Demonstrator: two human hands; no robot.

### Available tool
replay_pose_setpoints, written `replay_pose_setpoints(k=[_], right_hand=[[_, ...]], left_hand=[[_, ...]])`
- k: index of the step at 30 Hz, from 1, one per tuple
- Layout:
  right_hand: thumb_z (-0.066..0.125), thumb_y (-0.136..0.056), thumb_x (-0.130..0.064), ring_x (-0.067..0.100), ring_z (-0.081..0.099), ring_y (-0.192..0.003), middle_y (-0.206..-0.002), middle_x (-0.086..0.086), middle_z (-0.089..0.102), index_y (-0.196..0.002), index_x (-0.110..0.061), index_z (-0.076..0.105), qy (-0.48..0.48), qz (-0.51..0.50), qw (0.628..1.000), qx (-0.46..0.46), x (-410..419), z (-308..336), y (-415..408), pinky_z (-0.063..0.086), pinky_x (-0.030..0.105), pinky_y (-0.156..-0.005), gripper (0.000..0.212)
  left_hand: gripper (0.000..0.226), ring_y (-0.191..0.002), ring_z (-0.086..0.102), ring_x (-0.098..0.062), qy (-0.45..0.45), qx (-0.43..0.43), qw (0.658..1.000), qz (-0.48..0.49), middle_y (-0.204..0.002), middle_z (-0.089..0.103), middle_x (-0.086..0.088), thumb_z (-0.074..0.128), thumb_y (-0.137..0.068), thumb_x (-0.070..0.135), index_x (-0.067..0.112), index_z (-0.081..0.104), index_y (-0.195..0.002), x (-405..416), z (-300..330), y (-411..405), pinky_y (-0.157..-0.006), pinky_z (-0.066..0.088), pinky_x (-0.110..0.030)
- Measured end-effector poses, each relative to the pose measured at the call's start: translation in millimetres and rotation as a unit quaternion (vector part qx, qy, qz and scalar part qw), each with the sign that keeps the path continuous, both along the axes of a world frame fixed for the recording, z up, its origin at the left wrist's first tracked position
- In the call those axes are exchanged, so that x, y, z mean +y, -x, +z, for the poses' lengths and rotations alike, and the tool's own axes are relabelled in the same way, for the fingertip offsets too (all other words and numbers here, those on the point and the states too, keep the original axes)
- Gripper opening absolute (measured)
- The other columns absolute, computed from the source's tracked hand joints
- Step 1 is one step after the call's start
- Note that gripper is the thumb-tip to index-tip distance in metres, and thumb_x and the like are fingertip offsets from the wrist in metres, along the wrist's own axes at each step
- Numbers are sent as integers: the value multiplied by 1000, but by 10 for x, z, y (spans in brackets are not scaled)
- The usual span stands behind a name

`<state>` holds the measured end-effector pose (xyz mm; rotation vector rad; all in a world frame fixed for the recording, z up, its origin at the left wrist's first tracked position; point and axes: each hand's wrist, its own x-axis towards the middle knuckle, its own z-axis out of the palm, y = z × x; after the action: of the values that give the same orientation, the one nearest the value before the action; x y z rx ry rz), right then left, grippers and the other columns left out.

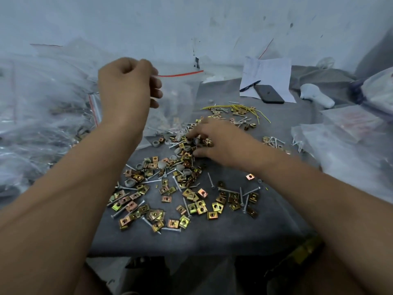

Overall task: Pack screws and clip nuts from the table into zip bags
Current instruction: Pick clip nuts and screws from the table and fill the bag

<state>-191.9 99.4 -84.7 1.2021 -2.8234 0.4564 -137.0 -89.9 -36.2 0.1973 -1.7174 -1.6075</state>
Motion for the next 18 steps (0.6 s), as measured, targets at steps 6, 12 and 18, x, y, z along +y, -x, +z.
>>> replay_pose_setpoints(k=[6, 12, 18], right_hand=[[78, -91, -25, 11, 63, -102, -114, -4, 70, -117, -26, 75, 36, -2, 999, -1, -33, 21, 56, 46, 24, -86, 26], [76, -92, -21, 6, 66, -85, -99, -6, 74, -106, -24, 76, 72, 14, 997, 33, -35, -24, 77, 54, 25, -83, 15], [85, -84, -22, -1, 70, -73, -84, -10, 74, -101, -24, 74, 221, -36, 973, -57, -17, 2, 143, 58, 19, -70, 21]], left_hand=[[21, -53, 56, -18, -202, -32, 977, -62, -65, 57, -1, 56, -98, 12, 13, 60, -77, -187, 121, 14, -48, 43, -23], [36, -50, 67, -19, -559, 38, 812, -160, -70, 69, -9, 55, -105, 5, -5, 67, -72, -513, 105, -75, -44, 50, -21], [25, -48, 67, -22, -577, 20, 808, -116, -78, 72, -10, 57, -105, 7, -4, 66, -85, -580, -1, -51, -44, 51, -23]])
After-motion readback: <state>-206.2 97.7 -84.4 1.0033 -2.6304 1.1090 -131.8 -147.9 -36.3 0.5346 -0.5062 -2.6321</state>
